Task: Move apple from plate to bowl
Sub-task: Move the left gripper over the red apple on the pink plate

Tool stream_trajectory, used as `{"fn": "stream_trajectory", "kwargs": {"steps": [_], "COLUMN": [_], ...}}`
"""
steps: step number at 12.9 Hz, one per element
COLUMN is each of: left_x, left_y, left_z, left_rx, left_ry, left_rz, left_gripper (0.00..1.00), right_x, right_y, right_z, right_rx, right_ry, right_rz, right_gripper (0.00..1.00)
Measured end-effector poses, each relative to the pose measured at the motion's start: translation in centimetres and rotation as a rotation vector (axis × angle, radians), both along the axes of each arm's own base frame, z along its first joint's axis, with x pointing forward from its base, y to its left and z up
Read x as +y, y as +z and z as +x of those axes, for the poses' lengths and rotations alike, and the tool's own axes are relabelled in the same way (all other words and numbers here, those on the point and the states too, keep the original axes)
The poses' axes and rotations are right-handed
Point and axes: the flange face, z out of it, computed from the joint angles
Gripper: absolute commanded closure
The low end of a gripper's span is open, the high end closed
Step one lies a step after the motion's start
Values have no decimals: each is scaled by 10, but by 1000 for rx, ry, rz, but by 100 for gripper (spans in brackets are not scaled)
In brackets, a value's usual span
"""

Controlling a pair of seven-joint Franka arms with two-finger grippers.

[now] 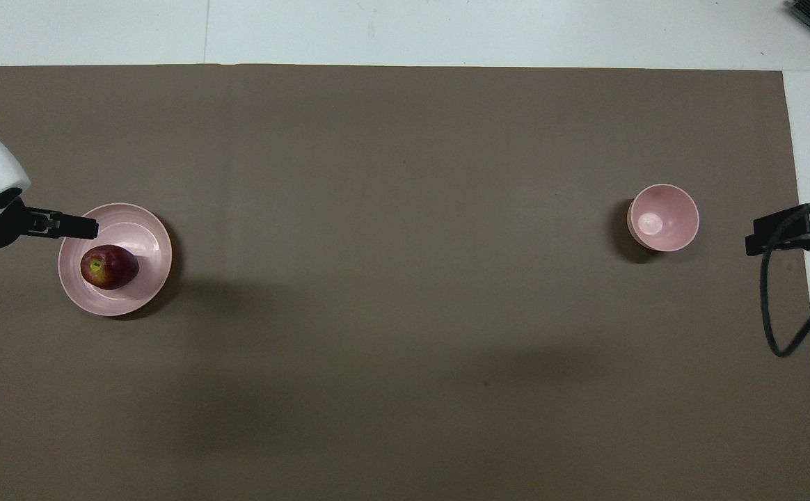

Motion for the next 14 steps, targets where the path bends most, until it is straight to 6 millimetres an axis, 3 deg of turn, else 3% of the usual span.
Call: {"fn": "stream_trajectory", "kwargs": {"steps": [6,14], "left_x": [28,34], "left_y": [-42,-71], "left_z": [19,24], "left_rx": [-25,-6], "left_ry": [46,59], "left_rz": [-8,-34], "left_gripper": [0,0], "right_x": [0,0], "right_y": [0,0], "right_z": [0,0], "right_rx": [0,0], "right_ry": [0,0], "right_rz": [0,0], "right_gripper": [0,0]}}
